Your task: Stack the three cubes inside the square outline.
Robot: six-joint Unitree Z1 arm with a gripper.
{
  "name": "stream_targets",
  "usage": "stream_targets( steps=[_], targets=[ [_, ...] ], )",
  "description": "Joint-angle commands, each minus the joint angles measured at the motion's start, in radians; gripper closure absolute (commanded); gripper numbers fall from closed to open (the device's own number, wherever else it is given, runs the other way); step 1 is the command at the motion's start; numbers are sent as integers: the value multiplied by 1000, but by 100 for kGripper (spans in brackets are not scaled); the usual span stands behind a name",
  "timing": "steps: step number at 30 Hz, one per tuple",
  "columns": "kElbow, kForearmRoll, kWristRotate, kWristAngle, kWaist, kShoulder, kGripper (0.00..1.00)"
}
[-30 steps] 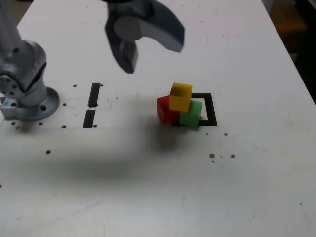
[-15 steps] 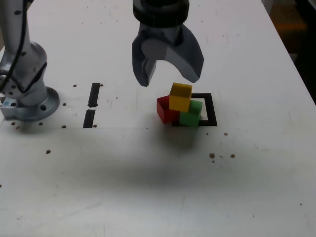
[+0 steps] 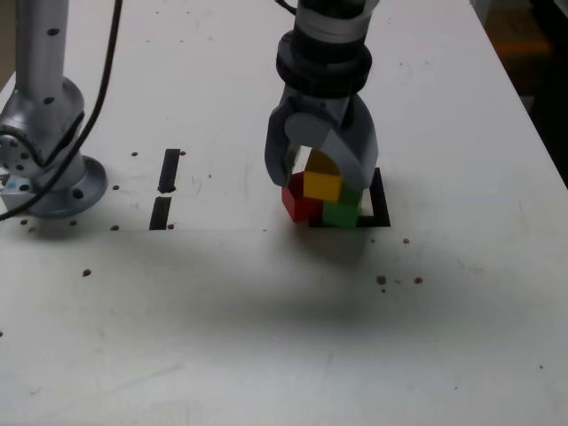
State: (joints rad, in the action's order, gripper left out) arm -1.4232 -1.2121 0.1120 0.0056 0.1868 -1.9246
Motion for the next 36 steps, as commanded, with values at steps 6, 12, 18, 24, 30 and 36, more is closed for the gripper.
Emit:
stream_targets(
  steps=[6, 12, 18, 24, 30, 36],
  targets=[
    [-10, 6, -2, 11, -3, -1, 58],
    [-17, 16, -5, 12, -4, -14, 77],
    [-10, -59, -46, 56, -10, 73, 81],
    [110, -128, -96, 136, -84, 330, 81],
    [295, -15, 19, 115, -268, 354, 81],
    [369, 115, 120, 97, -360, 251, 81]
  ],
)
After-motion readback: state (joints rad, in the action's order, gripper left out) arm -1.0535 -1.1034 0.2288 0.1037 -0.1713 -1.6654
